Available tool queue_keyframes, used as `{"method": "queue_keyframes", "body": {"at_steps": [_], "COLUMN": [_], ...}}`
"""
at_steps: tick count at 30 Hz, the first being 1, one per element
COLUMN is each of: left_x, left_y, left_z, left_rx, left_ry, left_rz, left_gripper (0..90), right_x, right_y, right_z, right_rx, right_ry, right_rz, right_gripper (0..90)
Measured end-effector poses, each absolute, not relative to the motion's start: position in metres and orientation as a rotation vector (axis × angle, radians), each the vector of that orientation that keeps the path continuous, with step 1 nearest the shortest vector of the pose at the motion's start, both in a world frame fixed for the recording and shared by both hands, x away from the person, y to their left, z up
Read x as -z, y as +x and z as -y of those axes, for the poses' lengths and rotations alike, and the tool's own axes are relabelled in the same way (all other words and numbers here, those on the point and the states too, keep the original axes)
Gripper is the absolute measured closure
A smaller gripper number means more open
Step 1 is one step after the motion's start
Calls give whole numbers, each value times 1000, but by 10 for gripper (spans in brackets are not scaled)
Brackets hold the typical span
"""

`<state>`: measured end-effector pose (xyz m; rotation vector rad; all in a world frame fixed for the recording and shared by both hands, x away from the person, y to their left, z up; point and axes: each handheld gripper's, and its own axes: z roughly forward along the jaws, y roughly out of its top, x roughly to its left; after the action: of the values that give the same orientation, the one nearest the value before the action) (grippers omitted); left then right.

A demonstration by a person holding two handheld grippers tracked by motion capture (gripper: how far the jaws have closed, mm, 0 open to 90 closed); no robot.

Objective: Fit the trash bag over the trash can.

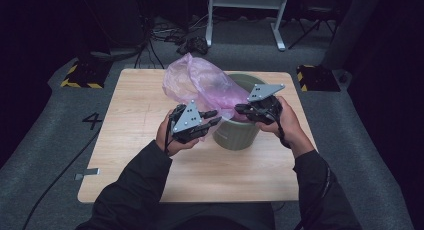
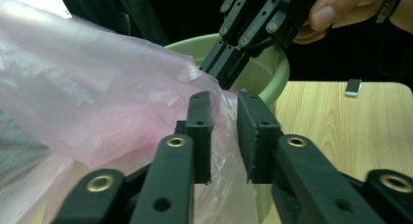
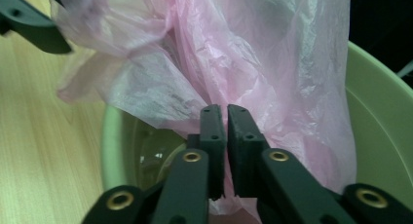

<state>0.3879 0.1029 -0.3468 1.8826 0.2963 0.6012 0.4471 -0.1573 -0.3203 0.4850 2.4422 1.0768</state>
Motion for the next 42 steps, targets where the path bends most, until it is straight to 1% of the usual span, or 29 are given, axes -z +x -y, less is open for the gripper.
{"method": "queue_keyframes", "body": {"at_steps": [3,6,8,12,17,20,22,24,26,30,31,33,34,35,36,37,38,39,42], "left_x": [347,346,347,349,354,356,355,353,351,349,350,351,352,352,352,352,352,352,353], "left_y": [385,381,377,368,368,375,382,389,395,406,407,406,405,404,403,402,401,401,401], "left_z": [-110,-117,-123,-138,-158,-166,-169,-171,-169,-160,-156,-149,-145,-142,-140,-138,-136,-134,-130], "left_rx": [-596,-588,-587,-589,-608,-609,-620,-575,-552,-462,-463,-473,-485,-505,-508,-510,-526,-535,-538], "left_ry": [1882,1888,1893,1893,1882,1849,1828,1794,1793,1799,1814,1836,1847,1861,1873,1880,1896,1904,1908], "left_rz": [-298,-303,-307,-329,-405,-468,-494,-502,-493,-460,-451,-429,-420,-409,-383,-367,-354,-344,-333], "left_gripper": [716,635,562,470,430,417,386,379,355,335,339,417,465,553,583,629,680,713,749], "right_x": [323,325,326,327,326,326,327,327,327,327,327,326,326,325,324,322,320,318,312], "right_y": [448,450,452,453,453,453,453,453,452,451,450,449,447,446,444,442,440,439,433], "right_z": [163,168,171,177,188,193,197,199,201,206,208,210,211,212,212,212,212,211,209], "right_rx": [-1083,-1082,-1074,-1072,-1068,-1068,-1064,-1062,-1061,-1073,-1079,-1091,-1099,-1111,-1121,-1134,-1143,-1151,-1202], "right_ry": [507,525,533,551,581,589,587,593,588,591,597,599,595,594,590,585,584,589,588], "right_rz": [-2442,-2443,-2448,-2444,-2434,-2433,-2438,-2437,-2438,-2434,-2434,-2426,-2420,-2410,-2401,-2390,-2371,-2349,-2296], "right_gripper": [900,900,900,900,900,900,900,892,883,866,850,793,757,732,693,629,543,488,375]}}
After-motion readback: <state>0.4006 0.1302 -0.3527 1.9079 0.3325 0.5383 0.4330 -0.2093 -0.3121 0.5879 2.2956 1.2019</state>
